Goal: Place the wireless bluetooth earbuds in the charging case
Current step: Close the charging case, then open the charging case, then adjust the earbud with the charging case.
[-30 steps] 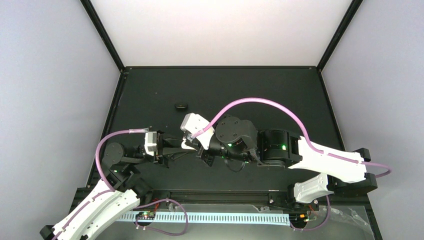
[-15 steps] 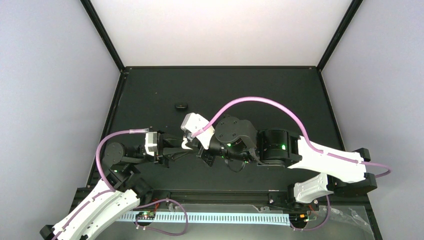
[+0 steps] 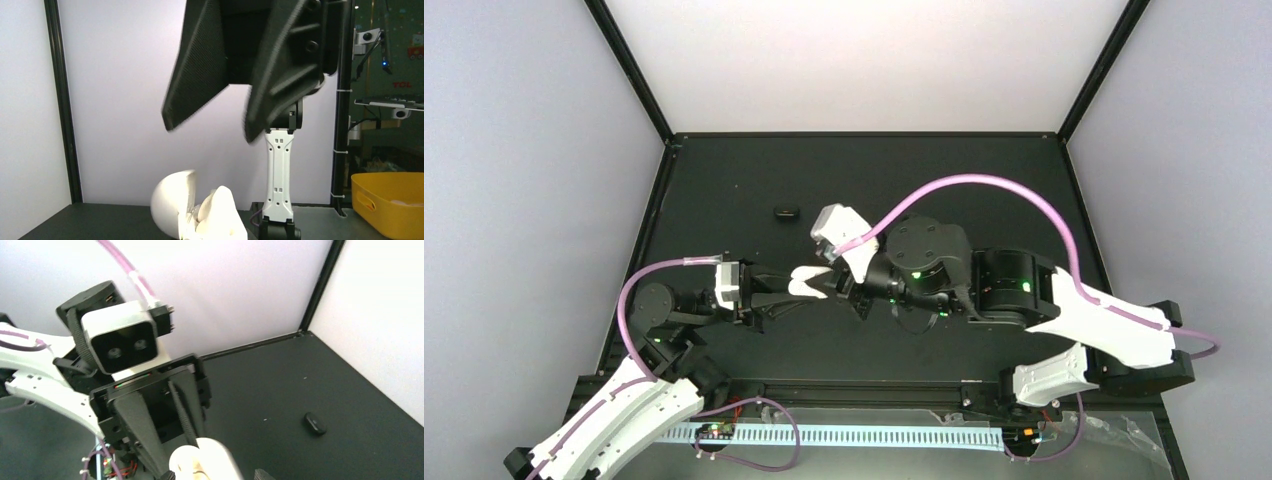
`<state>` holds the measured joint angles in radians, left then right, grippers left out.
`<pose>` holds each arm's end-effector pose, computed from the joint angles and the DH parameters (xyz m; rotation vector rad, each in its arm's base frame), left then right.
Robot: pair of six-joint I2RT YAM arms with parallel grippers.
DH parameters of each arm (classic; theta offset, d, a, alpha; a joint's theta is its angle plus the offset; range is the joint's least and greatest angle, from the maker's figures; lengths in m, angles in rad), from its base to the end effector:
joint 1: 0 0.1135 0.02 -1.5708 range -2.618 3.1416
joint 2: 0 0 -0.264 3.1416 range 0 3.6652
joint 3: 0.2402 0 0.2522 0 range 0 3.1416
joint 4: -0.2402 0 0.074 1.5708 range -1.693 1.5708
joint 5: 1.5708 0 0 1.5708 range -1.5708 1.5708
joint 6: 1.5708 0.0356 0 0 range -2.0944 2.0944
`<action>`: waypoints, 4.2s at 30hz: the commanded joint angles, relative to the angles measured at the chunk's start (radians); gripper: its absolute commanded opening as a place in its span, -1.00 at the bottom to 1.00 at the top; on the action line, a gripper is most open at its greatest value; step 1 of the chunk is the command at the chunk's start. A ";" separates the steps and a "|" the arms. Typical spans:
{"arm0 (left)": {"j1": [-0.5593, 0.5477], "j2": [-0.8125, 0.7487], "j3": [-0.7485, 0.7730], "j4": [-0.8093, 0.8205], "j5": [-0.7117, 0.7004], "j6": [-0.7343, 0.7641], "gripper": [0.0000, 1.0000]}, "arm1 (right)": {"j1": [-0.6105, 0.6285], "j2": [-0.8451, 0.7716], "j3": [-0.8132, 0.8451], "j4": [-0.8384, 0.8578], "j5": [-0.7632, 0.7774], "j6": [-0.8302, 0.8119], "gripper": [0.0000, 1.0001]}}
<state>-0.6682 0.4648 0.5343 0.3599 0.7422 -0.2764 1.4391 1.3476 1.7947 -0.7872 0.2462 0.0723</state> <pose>0.0756 -0.0904 0.3504 0.9176 1.0033 -1.2269 0.0426 0.2554 0.4948 -1.1115 1.6382 0.7785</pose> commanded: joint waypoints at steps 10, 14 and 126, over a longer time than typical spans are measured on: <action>-0.003 -0.001 0.016 0.051 0.034 0.002 -0.97 | -0.158 -0.085 -0.121 0.040 -0.023 0.057 -0.14; -0.003 0.009 0.018 0.074 0.056 -0.013 -0.97 | -0.161 -0.065 -0.132 0.036 -0.051 0.058 -0.13; -0.003 0.081 0.080 -0.086 0.051 0.082 -0.97 | -0.159 0.078 0.127 -0.198 -0.367 -0.075 -0.46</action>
<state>-0.6689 0.5392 0.5625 0.2749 0.7971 -0.2134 1.2804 1.4197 1.8908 -0.9733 -0.0940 0.0036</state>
